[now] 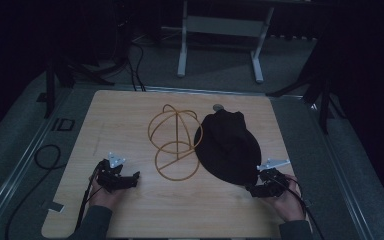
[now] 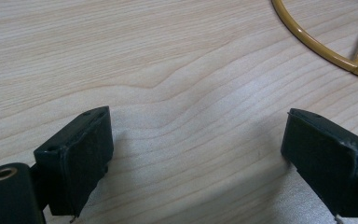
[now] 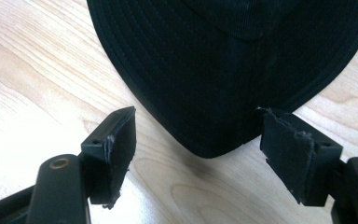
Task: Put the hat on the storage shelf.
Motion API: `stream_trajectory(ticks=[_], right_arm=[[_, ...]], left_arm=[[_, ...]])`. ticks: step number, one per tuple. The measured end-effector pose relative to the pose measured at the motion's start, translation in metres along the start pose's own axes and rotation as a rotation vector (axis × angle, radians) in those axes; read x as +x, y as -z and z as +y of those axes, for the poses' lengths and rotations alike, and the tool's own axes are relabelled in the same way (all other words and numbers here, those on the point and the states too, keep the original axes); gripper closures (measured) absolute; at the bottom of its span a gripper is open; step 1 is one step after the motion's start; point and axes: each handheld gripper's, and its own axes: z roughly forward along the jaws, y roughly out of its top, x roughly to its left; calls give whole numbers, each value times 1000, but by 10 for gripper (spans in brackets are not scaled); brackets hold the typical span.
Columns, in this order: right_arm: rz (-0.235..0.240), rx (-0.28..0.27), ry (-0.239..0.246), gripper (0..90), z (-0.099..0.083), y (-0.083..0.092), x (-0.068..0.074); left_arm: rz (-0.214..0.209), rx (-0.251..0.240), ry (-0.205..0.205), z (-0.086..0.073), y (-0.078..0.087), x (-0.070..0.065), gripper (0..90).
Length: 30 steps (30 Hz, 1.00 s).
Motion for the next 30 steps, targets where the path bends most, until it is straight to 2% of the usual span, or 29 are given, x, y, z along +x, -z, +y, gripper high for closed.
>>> stream_trajectory(ticks=[16, 26, 30], right_arm=[[-11, -21, 22, 345, 26, 5, -3], [10, -43, -13, 417, 39, 5, -11], [14, -33, -11, 425, 43, 4, -13]], left_arm=[[0, 2, -1, 0, 0, 0, 95], [-1, 4, -2, 0, 0, 0, 95], [-1, 4, -1, 0, 0, 0, 94]])
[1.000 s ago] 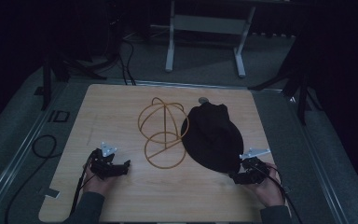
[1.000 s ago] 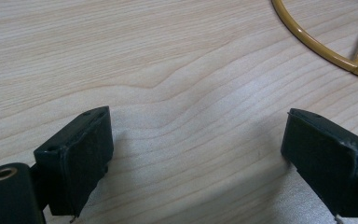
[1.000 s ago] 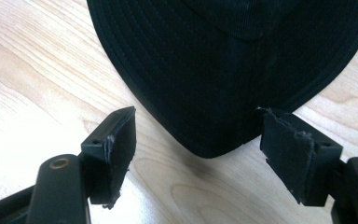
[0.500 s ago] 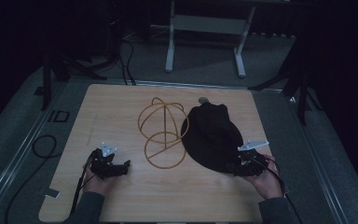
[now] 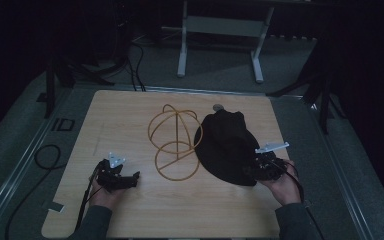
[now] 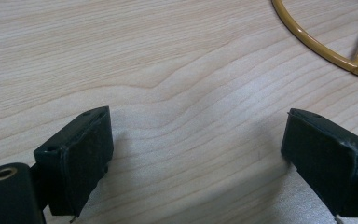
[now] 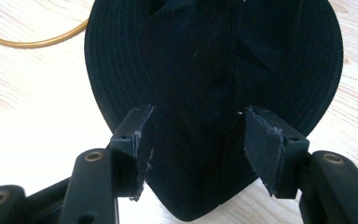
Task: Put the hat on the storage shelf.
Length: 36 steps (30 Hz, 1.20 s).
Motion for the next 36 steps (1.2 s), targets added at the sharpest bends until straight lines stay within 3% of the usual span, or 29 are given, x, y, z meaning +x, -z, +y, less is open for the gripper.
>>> stream_trajectory(ticks=[5, 23, 36], right_arm=[[-26, 13, -4, 393, 5, -2, -1], [-30, 92, 24, 264, 34, -18, -3], [-40, 134, 38, 285, 55, -27, -4]], left_arm=[[0, 0, -1, 0, 0, 0, 94], [0, 0, 1, 0, 0, 0, 94], [0, 0, 1, 0, 0, 0, 95]])
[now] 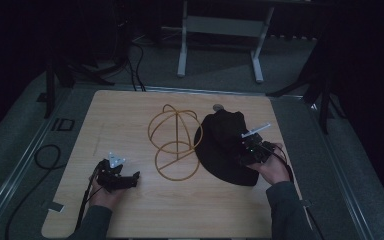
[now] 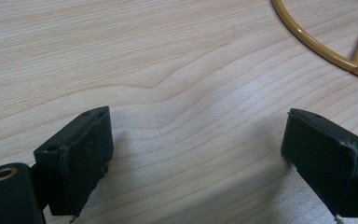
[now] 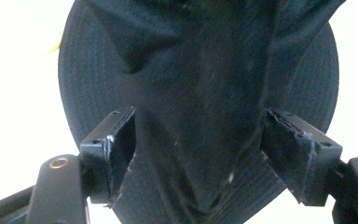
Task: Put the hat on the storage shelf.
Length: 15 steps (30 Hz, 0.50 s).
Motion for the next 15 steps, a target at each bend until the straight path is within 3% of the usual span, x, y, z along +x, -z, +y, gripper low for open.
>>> stream_trajectory(ticks=[15], right_arm=[[16, 43, 2, 335, 21, 0, -6]], left_arm=[[0, 0, 0, 0, 0, 0, 94]])
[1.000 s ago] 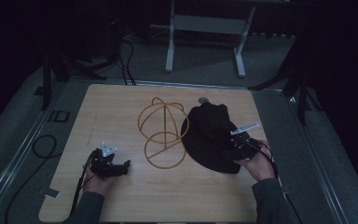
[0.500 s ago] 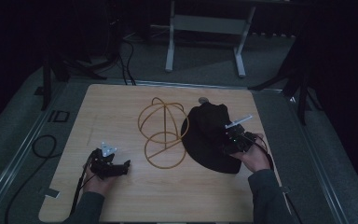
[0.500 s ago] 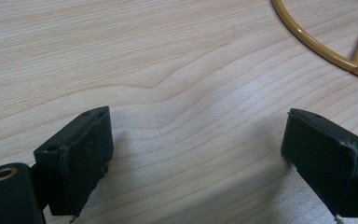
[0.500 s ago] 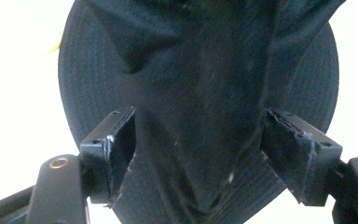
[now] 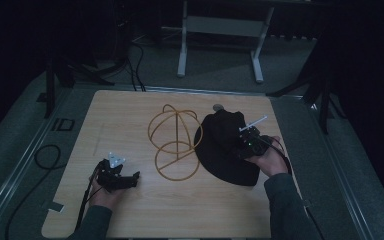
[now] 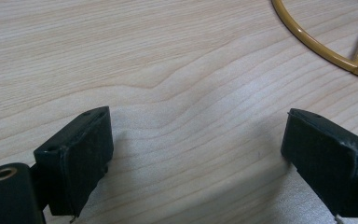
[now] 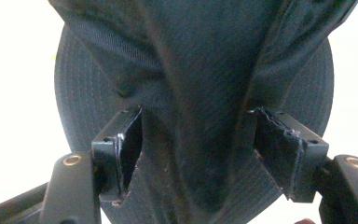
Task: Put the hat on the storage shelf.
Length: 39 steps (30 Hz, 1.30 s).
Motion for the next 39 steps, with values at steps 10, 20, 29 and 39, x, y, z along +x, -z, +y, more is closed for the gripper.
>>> stream_trajectory(ticks=[10, 20, 29, 39], right_arm=[[6, 67, -8, 361, 20, -3, -1], [22, 130, -6, 476, 31, -10, -4], [65, 165, -20, 749, 33, -17, -5], [55, 145, 0, 866, 32, -10, -6]], left_arm=[[0, -1, -1, 0, 0, 0, 94], [0, 0, -2, 0, 0, 0, 94], [-1, 0, -2, 0, 0, 0, 94], [-1, 0, -3, 0, 0, 0, 94]])
